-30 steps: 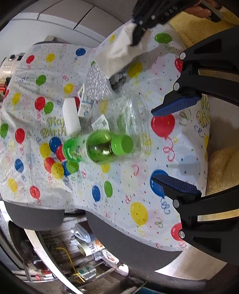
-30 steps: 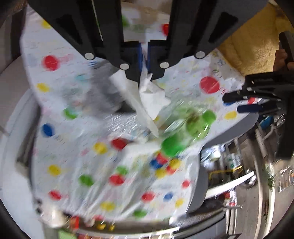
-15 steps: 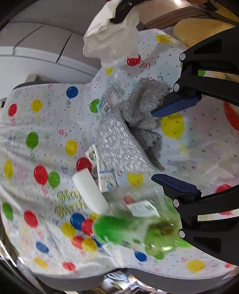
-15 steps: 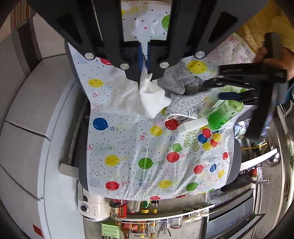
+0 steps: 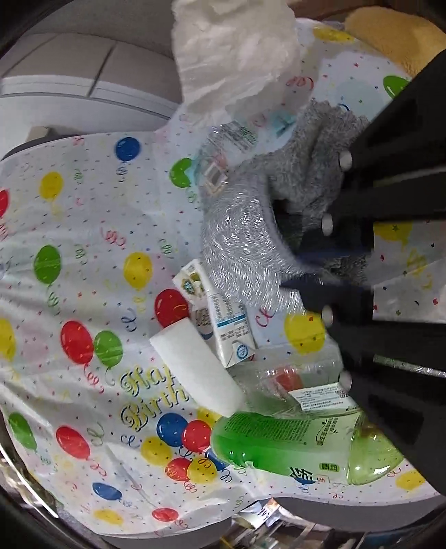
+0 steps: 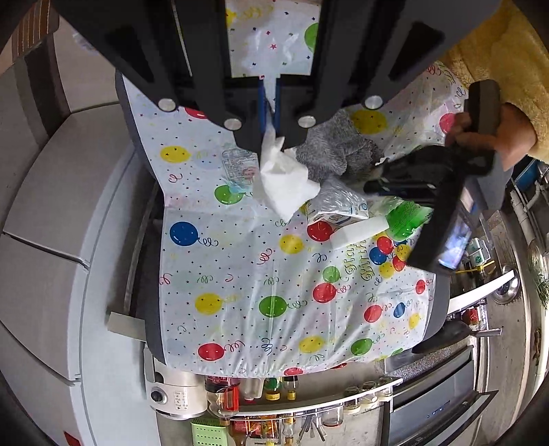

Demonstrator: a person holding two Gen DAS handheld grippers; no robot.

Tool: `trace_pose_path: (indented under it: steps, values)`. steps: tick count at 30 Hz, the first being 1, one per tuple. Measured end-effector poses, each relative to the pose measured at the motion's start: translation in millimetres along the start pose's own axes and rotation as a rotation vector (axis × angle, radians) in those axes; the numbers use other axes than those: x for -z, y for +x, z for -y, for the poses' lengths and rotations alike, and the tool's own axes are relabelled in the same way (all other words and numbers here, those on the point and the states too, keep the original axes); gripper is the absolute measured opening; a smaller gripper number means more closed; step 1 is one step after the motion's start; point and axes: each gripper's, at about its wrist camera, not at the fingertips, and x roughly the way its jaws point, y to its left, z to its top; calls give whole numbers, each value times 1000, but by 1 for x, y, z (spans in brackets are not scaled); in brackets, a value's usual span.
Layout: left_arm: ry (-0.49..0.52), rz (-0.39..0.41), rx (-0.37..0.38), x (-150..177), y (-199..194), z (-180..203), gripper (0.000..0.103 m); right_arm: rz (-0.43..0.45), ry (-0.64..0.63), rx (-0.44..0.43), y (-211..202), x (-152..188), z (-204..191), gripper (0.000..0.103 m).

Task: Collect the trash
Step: 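Grasp the grey cloth with the left gripper while the right gripper carries the tissue toward the bin, then open both grippers over the bin to drop the tissue and grey cloth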

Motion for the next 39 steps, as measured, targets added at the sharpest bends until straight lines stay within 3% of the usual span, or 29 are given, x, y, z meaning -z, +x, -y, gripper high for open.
trace_pose_path:
  steps: [8, 11, 16, 23, 32, 39]
  values:
    - [-164, 147, 114, -9, -66, -22, 4, 70, 0, 22, -20, -27, 4, 4]
    - [-168, 201, 141, -8, -99, -12, 4, 94, 6, 52, -36, -29, 10, 4]
    - [-147, 228, 224, -3, -124, 19, 5, 94, 16, 131, -66, -15, 29, 4]
    - [-80, 171, 384, 15, -119, 87, 5, 19, 84, 282, -107, 35, 76, 4]
    - [82, 64, 551, 29, -90, 209, 5, -64, 219, 475, -156, 111, 143, 4]
    - [200, -38, 620, 41, -49, 301, 5, -154, 370, 511, -152, 171, 202, 4]
